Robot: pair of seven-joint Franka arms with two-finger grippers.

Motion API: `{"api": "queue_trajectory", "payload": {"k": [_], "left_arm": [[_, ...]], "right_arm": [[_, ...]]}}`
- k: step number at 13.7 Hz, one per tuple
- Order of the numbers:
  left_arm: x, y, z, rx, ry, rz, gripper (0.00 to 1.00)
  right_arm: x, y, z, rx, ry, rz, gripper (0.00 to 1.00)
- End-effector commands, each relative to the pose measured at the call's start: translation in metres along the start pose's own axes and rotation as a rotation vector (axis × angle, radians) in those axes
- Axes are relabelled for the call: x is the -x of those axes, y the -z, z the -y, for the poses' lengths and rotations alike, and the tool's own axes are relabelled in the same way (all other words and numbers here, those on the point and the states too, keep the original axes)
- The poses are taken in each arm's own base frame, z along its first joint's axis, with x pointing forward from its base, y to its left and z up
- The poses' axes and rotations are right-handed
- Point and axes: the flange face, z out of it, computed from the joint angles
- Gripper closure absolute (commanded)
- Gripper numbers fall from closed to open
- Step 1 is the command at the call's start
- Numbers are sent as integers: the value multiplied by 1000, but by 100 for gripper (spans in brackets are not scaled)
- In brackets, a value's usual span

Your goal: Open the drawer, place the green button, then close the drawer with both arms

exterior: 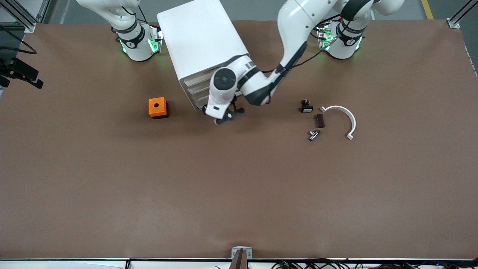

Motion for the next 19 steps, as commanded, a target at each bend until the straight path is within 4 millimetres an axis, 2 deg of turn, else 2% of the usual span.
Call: {"api": "queue_trajectory", "payload": {"k": [1,4,6,9,11,12,19], "left_arm": [[-121,112,41,24,86,-130,0],[-213,180,94,4,-30,-237,0],[-255,227,128,17,-80,-273,0],[-289,309,189,-7,-165,-306,0],[-303,343,222,-24,-241,-312,0],[-301,351,228,-28,-258,-311,0],[-298,349,230,-47,-260,-294,0]], "right_arm": [[10,2,0,15,7,-13,0],[11,4,-3,13,6,-16,0],[12,4,-6,13,35,-16,0],[12,4,-9,13,30,-18,0],[11,4,-9,12,30,-21,0],[10,5,-9,12,30,-30,0],[10,5,-8,9,31,-33,0]]}}
